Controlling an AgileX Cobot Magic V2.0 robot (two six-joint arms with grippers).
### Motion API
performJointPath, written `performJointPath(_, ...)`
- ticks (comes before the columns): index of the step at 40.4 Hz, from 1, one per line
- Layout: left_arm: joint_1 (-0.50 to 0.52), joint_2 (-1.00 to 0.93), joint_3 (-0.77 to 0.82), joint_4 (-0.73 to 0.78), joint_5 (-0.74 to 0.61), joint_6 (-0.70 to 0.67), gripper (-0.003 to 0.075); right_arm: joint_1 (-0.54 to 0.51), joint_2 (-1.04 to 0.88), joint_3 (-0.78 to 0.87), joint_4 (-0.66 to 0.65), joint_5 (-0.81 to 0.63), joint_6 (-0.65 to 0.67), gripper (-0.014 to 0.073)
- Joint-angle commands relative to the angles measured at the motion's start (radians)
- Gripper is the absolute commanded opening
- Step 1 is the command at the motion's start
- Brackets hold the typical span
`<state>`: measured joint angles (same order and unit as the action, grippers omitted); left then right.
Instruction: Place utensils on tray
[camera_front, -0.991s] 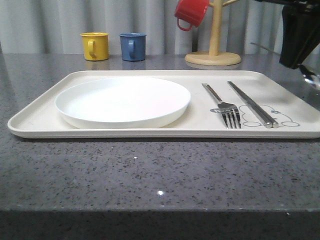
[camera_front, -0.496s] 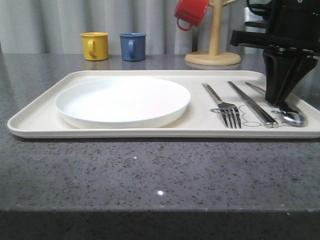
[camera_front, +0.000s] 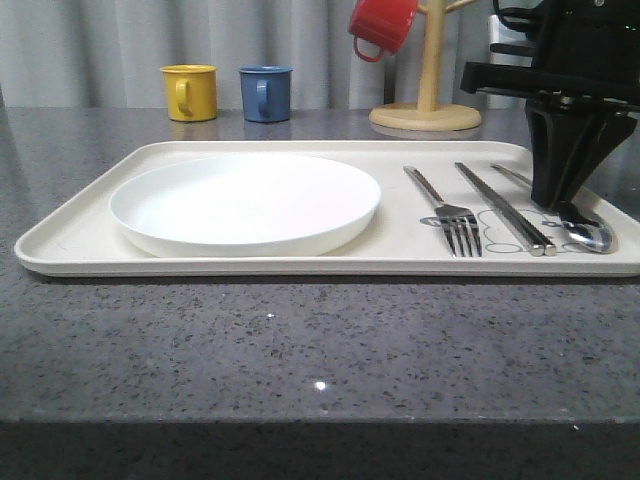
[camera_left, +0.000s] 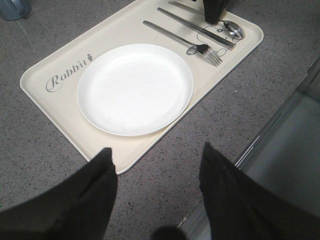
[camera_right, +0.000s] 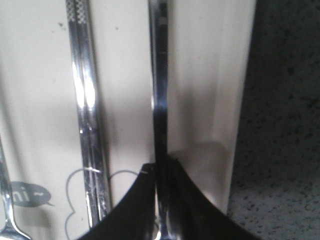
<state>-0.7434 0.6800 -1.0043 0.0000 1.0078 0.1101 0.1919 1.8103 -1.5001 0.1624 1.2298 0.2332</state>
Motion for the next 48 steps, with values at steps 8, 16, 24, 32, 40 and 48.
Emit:
performJointPath(8, -0.005, 0.001, -0.023, 0.0, -0.065, -0.01, 0.0369, -0.001, -0.064, -0.023, -0.029, -0.004, -0.006, 0.0322)
performJointPath(16, -0.005, 0.001, -0.023, 0.0, -0.065, -0.01, 0.0369, 0.001, -0.202, -0.023, -0.03, -0.024, -0.076, 0.0322)
performJointPath(24, -0.005, 0.001, -0.023, 0.0, -0.065, -0.01, 0.0369, 0.002, -0.43, 0.003, -0.03, -0.026, -0.176, 0.0322)
performJointPath(32, -0.005, 0.001, -0.023, 0.0, -0.065, -0.01, 0.0368, 0.002, -0.702, 0.145, -0.034, -0.073, -0.252, 0.0322)
performJointPath(40, -0.005, 0.001, -0.023, 0.0, -0.065, -0.01, 0.0368, 0.002, -0.982, 0.314, -0.037, -0.144, -0.259, 0.0322)
performJointPath(48, -0.005, 0.001, -0.023, 0.0, -0.065, -0.01, 0.0368, 0.002, -1.224, 0.439, -0.05, -0.156, -0.261, 0.0322)
